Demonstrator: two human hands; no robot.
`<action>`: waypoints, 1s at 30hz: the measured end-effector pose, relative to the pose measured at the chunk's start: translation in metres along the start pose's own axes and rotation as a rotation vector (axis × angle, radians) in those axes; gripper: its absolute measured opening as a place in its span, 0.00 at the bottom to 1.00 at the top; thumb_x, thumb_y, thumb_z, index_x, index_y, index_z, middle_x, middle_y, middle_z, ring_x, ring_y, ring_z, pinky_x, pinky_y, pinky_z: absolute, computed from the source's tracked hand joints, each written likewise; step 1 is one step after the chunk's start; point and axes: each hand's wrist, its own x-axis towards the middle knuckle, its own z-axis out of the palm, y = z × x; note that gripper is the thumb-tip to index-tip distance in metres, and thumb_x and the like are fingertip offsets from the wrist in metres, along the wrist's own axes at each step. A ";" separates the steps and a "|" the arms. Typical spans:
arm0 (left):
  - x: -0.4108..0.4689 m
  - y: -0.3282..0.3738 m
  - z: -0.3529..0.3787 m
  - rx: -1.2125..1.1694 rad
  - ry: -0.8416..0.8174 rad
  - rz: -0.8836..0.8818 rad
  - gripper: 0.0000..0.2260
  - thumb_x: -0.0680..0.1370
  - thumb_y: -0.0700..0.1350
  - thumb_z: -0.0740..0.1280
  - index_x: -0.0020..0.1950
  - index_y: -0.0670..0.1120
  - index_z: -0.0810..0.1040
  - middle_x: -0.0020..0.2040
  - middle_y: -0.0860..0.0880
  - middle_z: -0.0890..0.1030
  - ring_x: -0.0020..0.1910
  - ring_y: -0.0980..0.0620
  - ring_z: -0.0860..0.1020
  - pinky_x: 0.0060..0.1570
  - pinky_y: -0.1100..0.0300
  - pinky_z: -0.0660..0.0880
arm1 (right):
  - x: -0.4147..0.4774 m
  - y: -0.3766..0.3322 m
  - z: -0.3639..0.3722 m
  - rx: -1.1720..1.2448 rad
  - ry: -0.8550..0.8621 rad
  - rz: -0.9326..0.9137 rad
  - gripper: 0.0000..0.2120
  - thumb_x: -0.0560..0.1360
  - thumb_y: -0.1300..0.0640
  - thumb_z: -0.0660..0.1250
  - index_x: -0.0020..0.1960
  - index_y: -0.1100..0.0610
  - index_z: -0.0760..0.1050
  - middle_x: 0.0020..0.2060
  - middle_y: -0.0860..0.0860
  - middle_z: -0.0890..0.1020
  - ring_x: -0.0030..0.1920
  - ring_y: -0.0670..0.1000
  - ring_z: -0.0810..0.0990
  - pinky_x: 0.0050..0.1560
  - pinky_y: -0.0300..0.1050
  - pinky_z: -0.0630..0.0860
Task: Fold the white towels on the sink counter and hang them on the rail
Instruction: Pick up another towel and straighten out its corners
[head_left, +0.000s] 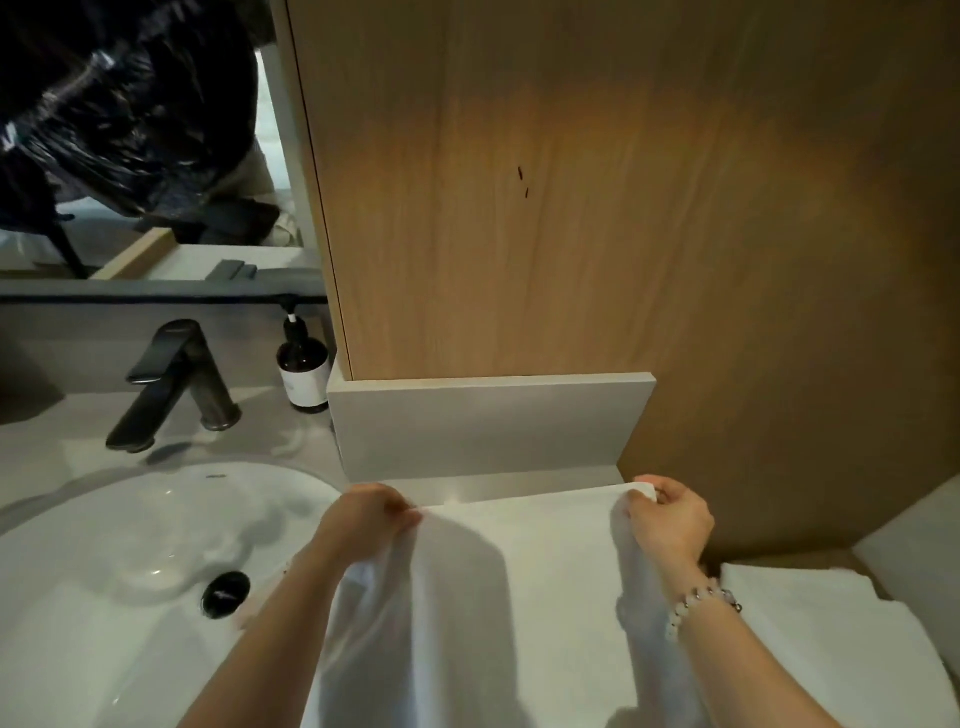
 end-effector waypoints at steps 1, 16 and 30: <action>0.003 0.001 0.001 0.053 0.026 -0.002 0.11 0.76 0.53 0.66 0.47 0.48 0.84 0.49 0.49 0.82 0.52 0.47 0.78 0.50 0.59 0.72 | 0.006 0.002 0.005 -0.015 -0.003 0.010 0.08 0.74 0.67 0.66 0.51 0.61 0.80 0.44 0.53 0.79 0.45 0.52 0.75 0.48 0.39 0.70; -0.017 -0.014 -0.008 -0.475 0.102 -0.242 0.09 0.73 0.53 0.71 0.37 0.49 0.81 0.36 0.52 0.81 0.38 0.52 0.79 0.39 0.63 0.72 | 0.051 0.020 0.053 0.025 0.098 0.148 0.09 0.68 0.67 0.67 0.44 0.56 0.81 0.44 0.57 0.82 0.46 0.56 0.79 0.50 0.41 0.72; 0.006 -0.034 -0.009 -0.051 0.145 -0.168 0.03 0.76 0.43 0.67 0.45 0.49 0.80 0.45 0.50 0.76 0.43 0.52 0.74 0.42 0.64 0.67 | 0.065 0.023 0.070 0.143 0.131 0.172 0.10 0.66 0.66 0.66 0.35 0.52 0.78 0.38 0.55 0.83 0.41 0.56 0.81 0.52 0.48 0.79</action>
